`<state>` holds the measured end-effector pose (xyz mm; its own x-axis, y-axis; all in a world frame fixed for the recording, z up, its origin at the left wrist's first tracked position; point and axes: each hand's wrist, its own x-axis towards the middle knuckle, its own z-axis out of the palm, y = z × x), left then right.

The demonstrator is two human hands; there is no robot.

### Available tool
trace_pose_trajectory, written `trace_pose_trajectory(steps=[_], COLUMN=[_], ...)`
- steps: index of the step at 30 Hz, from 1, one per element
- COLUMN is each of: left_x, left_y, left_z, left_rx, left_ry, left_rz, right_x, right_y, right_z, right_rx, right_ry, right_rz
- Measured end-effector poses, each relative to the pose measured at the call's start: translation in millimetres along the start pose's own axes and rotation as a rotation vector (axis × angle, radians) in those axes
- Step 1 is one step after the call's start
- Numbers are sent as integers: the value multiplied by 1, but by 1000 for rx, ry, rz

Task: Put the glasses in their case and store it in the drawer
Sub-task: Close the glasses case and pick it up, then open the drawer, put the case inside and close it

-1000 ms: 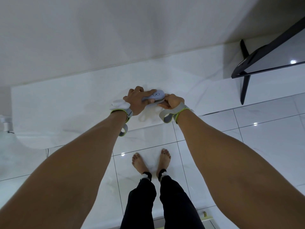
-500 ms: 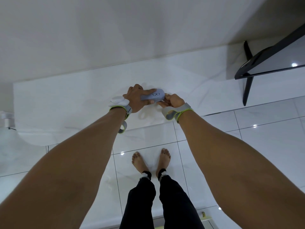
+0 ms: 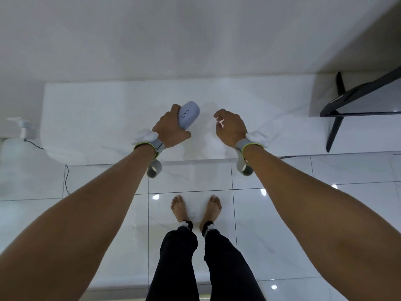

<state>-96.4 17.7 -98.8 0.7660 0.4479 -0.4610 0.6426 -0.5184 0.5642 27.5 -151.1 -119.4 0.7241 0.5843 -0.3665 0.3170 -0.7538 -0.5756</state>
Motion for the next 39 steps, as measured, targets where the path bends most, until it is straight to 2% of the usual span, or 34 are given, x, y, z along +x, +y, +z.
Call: trace_pose_trajectory(steps=[2,5,9,12,19,27,33,37,39], left_x=[-19,-40,-43,-38,-28,-31,-45,-70,-82], left_y=[-20,-50,-73,-76,-73,-77,-67,-76,-82], left_z=[9,30,49,50,47,57,51,61,66], left_rx=[60,237,523,654,705,769,685,636,614], left_ry=[3,-48,4,73,27,77,-63,-50,-16], left_rz=[-3,1,108,177,231,248,187,211,249], right_x=[-16,-34,-42,-44,-34,-38,-53,-82,-92], right_y=[9,14,16,9,-1,7,12,18,24], right_z=[13,41,72,89,99,102,89,83,82], right_rx=[-180,-380,-579,-695,-722,-732,-669,-586,-552], right_ry=[-143,-255,-255,-161,-107,-118,-224,-118,-176], right_rz=[-115,-151,-127,-96,-48,-71,-84,-237,-290])
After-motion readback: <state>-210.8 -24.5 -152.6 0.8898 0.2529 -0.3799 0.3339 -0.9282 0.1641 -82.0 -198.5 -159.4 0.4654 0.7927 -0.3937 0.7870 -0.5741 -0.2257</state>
